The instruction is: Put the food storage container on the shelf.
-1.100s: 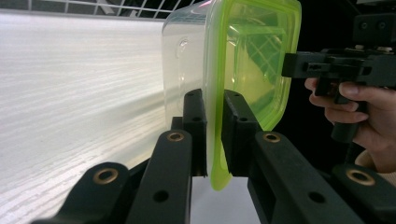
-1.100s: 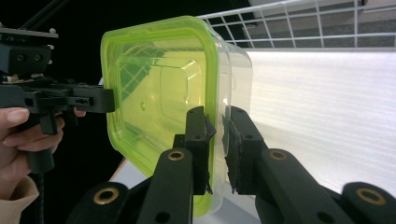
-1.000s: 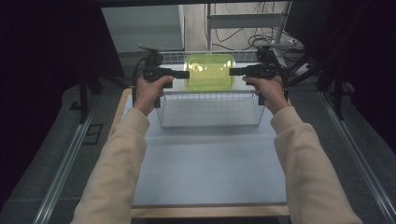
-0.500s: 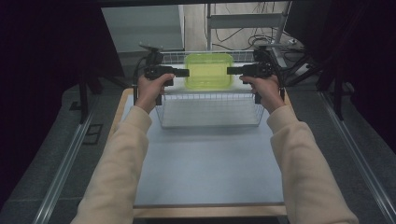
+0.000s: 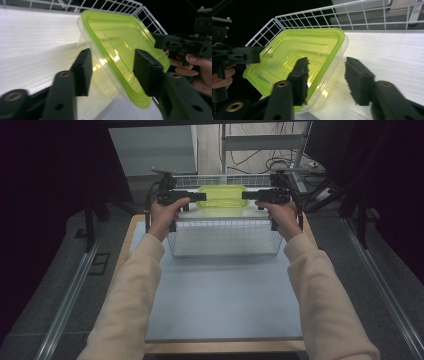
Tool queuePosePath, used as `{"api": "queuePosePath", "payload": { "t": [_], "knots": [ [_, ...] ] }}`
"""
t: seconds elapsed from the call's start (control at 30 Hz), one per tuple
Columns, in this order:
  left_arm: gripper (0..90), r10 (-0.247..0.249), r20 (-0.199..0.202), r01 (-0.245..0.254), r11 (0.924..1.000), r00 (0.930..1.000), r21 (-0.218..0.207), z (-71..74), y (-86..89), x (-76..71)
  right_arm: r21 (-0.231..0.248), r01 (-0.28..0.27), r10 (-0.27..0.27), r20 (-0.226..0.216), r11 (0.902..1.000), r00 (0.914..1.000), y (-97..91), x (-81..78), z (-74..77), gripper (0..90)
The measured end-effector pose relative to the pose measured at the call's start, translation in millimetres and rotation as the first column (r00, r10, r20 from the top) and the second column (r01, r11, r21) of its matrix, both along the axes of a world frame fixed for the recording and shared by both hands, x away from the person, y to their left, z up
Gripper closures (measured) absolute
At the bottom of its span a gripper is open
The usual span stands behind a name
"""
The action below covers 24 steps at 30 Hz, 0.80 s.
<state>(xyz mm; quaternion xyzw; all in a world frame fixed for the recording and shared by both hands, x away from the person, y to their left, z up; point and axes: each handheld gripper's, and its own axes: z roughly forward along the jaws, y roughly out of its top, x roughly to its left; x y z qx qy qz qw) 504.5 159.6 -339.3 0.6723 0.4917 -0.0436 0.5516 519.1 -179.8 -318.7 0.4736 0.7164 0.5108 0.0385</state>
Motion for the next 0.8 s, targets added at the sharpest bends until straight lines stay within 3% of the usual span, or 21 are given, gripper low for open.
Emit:
{"api": "queuePosePath", "payload": {
  "t": [0.13, 0.23, 0.6, 0.7, 0.8],
  "knots": [
    [36.6, 0.025, 0.019, -0.025, 0.9997, 0.9995, -0.006, 2.0, 1.5, -1.2, 0.005, 0.005, -0.005, 0.009, 1.0, 0.9999, -1.1, -2.4, 2.6, 45.7],
    [25.5, 0.032, 0.036, -0.032, 0.9994, 0.9988, -0.012, 6.6, 7.4, -5.6, 0.019, -0.005, 0.004, 0.058, 0.9998, 0.9983, -3.0, -9.8, 8.5, 42.1],
    [23.0, 0.015, 0.107, -0.015, 0.9999, 0.9941, -0.001, 15.8, 19.6, -39.6, 0.029, -0.06, 0.056, 0.125, 0.9978, 0.9905, -12.1, -34.6, 13.5, 36.5],
    [22.7, 0.011, 0.13, -0.014, 0.9997, 0.9915, 0.019, 16.1, 21.4, -53.5, 0.013, -0.091, 0.089, 0.144, 0.9957, 0.9856, -14.7, -46.7, 14.6, 35.0],
    [22.8, 0.004, 0.156, -0.005, 0.9999, 0.9877, 0.011, 13.5, 21.7, -73.6, -0.007, -0.124, 0.123, 0.176, 0.9923, 0.9766, -19.5, -64.6, 13.0, 33.7]
  ]
}}
